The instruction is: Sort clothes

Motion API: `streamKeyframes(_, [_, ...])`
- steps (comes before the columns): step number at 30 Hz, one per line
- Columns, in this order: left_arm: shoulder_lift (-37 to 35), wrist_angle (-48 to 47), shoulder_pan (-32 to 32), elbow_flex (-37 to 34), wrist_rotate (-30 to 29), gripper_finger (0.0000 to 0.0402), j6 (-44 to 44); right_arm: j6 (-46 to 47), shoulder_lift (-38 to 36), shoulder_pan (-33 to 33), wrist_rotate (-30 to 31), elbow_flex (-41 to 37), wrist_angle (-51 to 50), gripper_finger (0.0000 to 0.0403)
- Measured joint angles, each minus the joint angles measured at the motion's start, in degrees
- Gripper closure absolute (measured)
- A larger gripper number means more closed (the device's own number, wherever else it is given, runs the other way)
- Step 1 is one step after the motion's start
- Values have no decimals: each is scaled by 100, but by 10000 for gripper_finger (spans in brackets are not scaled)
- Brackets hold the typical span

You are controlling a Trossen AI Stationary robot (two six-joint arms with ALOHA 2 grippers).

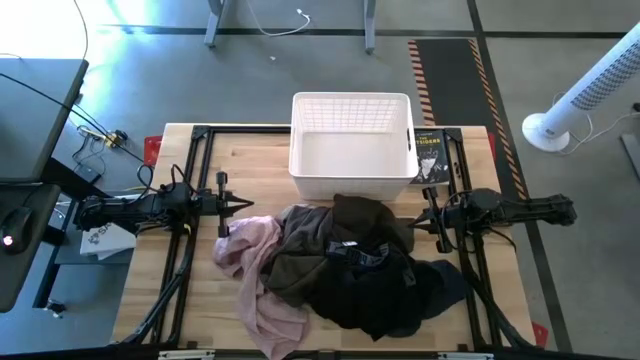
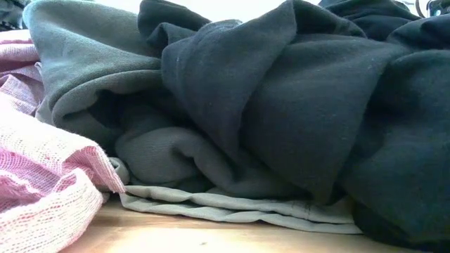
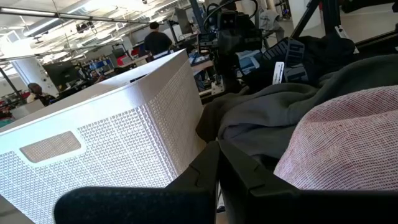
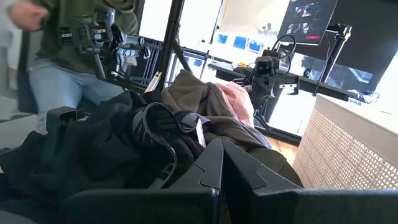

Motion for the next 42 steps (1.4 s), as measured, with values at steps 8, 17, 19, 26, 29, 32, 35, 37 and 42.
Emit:
streamKeyframes(8, [0,0,1,-1,-2,398,0,-1,0,0,1,-1,0,403])
streamKeyframes(17, [0,4,1,-1,-7,398,3,0,1,2,1,-1,0,403])
streamKeyframes(19, [-2,6,-1,-2,-10,398,3,0,-1,0,-1,0,0,403])
streamKeyframes(26, [0,4,-1,0,-7,398,-125,-390,12,-3,14,23,-77,403])
streamKeyframes(29, [0,6,-1,-2,-6,398,-429,-1381,-8,-2,-563,389,-1083,403])
streamKeyframes(32, [0,47,0,0,-18,398,-687,-2267,7,-4,-649,669,-1741,403])
streamKeyframes(35, [0,61,1,0,-13,398,-1101,-2376,11,-4,-682,707,-1104,403])
streamKeyframes(37, [0,63,0,-2,-10,398,-1358,-2082,5,2,-716,713,-446,403])
streamKeyframes(42, [0,82,0,-1,-9,398,-1873,-1604,8,4,-877,719,1354,403])
